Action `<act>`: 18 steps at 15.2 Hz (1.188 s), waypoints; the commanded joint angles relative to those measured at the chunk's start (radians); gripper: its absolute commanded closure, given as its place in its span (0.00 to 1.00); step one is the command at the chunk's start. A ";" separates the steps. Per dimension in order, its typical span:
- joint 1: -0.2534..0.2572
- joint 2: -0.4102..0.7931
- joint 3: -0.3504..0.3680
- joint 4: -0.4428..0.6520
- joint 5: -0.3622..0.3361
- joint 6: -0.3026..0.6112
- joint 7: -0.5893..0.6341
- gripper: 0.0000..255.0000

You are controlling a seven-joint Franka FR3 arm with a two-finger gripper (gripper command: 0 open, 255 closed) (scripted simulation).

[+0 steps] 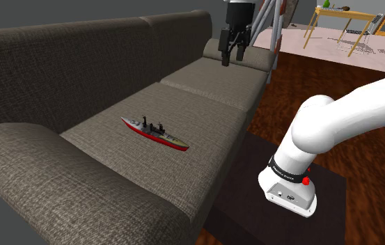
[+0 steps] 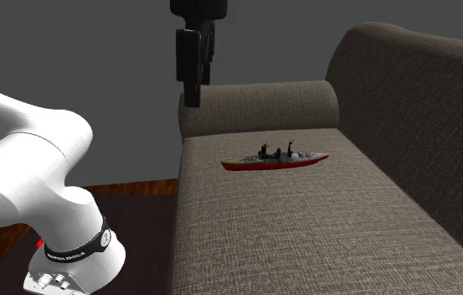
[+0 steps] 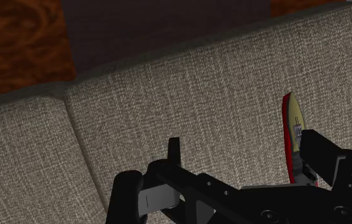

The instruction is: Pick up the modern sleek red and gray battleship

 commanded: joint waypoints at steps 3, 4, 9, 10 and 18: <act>0.011 0.034 0.023 -0.022 0.013 0.064 0.009 0.00; 0.017 0.053 0.035 -0.031 0.019 0.096 0.014 0.00; 0.043 0.164 0.094 -0.057 0.041 0.254 0.038 0.00; 0.047 0.190 0.106 -0.058 0.044 0.285 0.043 0.00; 0.075 0.426 0.201 -0.022 0.036 0.516 0.095 0.00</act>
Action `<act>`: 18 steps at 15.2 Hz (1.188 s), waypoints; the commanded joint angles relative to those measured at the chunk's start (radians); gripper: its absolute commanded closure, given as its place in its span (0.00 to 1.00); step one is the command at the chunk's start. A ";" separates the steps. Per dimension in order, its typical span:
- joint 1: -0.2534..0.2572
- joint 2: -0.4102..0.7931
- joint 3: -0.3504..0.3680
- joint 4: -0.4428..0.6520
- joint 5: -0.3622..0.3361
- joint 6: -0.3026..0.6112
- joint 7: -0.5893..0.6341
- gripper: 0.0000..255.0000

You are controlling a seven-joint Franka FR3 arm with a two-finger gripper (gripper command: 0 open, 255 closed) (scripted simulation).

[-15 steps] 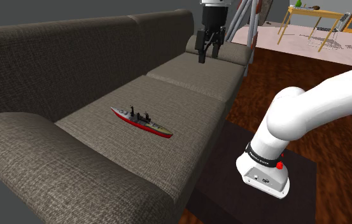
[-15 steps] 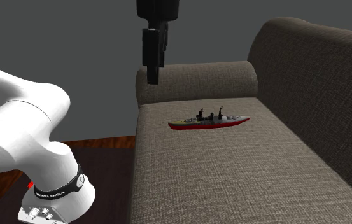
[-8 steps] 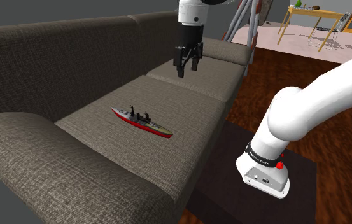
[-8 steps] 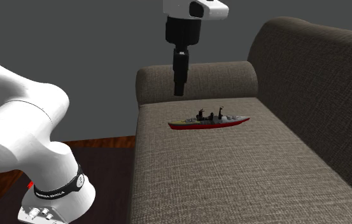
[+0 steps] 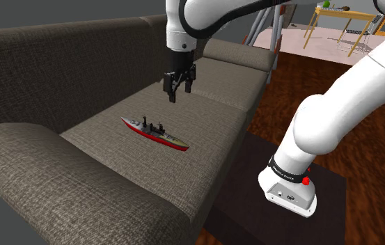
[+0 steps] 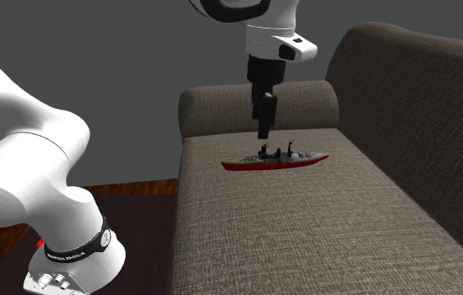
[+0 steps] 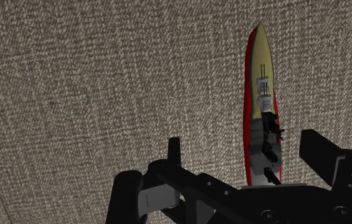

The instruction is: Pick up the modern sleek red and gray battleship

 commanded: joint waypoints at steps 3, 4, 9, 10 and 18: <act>0.011 0.136 0.045 0.040 -0.026 0.111 0.034 0.00; 0.014 0.171 0.055 0.054 -0.036 0.134 0.044 0.00; 0.033 0.351 0.098 0.143 -0.108 0.233 0.105 0.00; 0.035 0.356 0.098 0.146 -0.110 0.236 0.107 0.00; 0.037 0.412 0.098 0.100 -0.135 0.334 0.125 0.00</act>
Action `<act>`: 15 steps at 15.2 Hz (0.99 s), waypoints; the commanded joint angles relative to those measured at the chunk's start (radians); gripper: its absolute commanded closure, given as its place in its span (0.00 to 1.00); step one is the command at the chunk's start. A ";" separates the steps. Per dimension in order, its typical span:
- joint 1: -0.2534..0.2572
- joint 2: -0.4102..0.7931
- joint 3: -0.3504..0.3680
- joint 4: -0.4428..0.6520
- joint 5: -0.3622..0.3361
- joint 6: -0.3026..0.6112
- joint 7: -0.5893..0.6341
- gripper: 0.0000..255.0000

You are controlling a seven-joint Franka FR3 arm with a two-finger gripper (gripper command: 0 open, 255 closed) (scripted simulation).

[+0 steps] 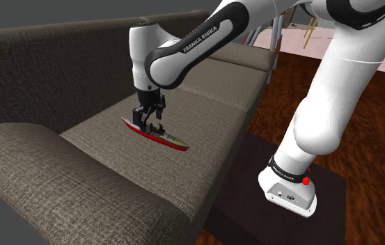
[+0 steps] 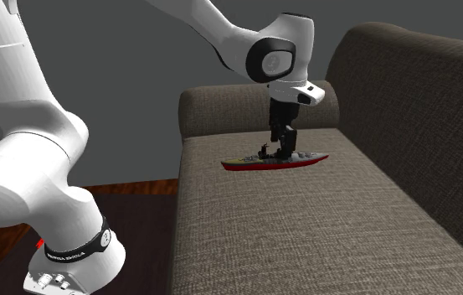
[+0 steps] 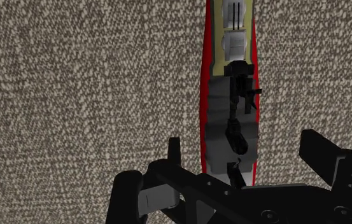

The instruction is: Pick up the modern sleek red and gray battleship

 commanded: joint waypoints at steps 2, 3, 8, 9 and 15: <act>0.001 0.006 0.000 -0.003 -0.003 0.009 0.003 1.00; 0.001 0.006 0.000 -0.003 -0.003 0.010 0.003 1.00; 0.001 0.006 0.000 -0.004 -0.003 0.010 0.003 1.00; 0.001 0.007 0.000 -0.003 -0.003 0.010 0.003 1.00; -0.001 -0.025 0.000 0.020 0.011 -0.043 -0.008 1.00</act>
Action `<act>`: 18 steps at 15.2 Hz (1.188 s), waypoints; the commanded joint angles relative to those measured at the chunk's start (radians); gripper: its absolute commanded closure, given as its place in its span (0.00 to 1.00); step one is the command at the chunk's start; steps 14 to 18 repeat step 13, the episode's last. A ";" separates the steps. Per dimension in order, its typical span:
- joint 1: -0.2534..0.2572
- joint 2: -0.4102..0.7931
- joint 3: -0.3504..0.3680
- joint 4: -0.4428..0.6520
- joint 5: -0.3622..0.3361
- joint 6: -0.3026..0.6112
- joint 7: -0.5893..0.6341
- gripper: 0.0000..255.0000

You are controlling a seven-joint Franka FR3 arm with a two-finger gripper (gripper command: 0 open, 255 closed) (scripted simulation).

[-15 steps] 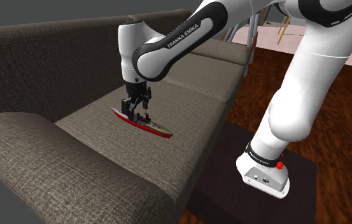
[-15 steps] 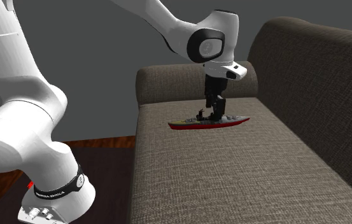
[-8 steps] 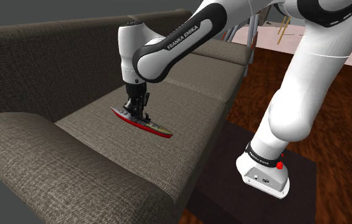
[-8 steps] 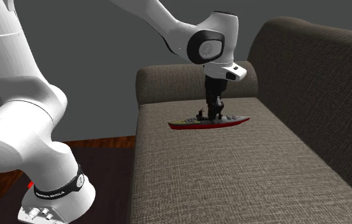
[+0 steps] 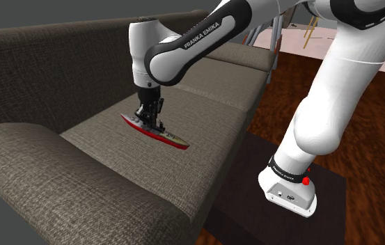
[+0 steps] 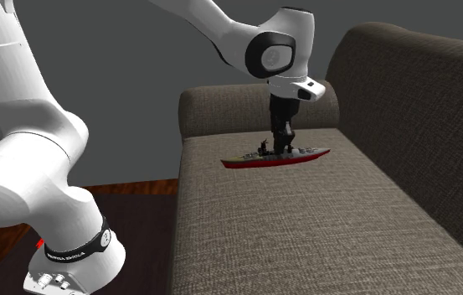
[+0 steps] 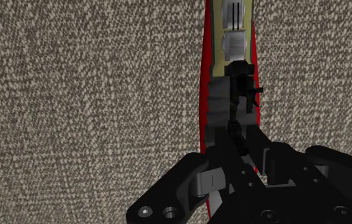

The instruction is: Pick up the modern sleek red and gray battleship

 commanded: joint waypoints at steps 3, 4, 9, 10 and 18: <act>-0.002 -0.028 -0.001 0.032 0.012 -0.058 -0.010 1.00; -0.002 -0.034 -0.001 0.039 0.015 -0.071 -0.012 1.00; -0.003 -0.064 -0.002 0.077 0.026 -0.137 -0.021 1.00; -0.003 -0.069 -0.003 0.085 0.028 -0.150 -0.022 1.00; -0.004 -0.075 -0.003 0.095 0.030 -0.165 -0.024 1.00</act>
